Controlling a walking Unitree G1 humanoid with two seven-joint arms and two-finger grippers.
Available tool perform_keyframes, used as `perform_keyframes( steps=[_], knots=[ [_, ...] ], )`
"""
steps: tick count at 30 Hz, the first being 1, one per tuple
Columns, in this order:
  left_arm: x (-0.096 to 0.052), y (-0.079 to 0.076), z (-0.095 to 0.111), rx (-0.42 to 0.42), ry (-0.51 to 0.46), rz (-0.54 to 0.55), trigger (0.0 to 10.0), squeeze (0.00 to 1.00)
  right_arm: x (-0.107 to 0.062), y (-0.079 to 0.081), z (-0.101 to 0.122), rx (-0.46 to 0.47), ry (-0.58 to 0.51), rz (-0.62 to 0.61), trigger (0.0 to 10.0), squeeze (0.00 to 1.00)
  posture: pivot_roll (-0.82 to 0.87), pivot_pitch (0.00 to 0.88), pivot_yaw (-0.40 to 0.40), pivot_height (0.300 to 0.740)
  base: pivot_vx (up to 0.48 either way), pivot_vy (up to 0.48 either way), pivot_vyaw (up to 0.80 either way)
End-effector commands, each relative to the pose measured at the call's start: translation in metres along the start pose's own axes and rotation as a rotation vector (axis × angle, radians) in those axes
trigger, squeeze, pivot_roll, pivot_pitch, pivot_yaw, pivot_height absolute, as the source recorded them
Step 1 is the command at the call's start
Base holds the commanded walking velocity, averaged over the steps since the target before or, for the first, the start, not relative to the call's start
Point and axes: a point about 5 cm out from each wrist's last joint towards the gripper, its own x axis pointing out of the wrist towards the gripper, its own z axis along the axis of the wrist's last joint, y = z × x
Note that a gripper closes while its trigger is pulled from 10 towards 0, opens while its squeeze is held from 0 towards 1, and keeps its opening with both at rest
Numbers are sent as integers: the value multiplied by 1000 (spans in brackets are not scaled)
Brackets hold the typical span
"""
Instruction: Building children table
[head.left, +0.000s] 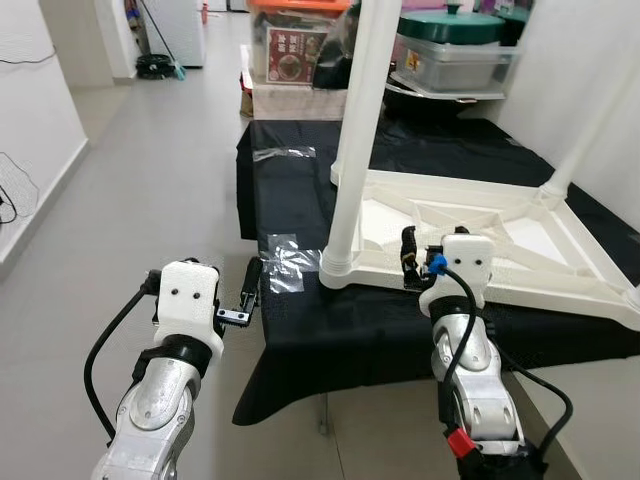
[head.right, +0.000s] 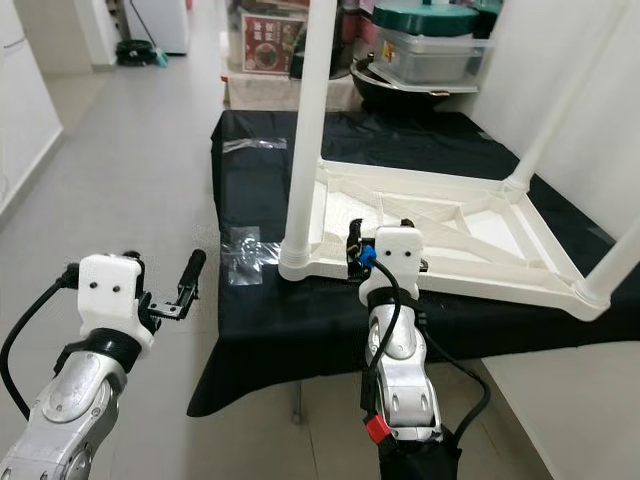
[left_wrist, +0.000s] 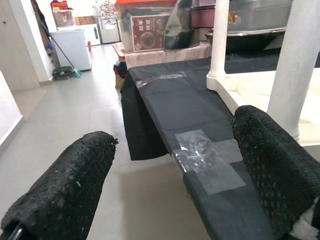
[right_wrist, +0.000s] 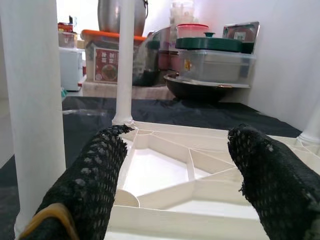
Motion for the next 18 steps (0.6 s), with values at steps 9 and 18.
perform_keyframes(
  steps=[9, 18],
  knots=[
    [-1, -9, -4, 3, 8, -31, 10000, 0, 0, -1, -10, 7, 54, -20, 10000, 0, 92, 0, -60, 740, 0, 0, 0],
    [0, -10, -7, 6, 9, -37, 10000, 0, 5, -7, -11, 4, 56, -47, 10000, 0, 89, 0, -61, 740, 0, 0, 0]
  ],
)
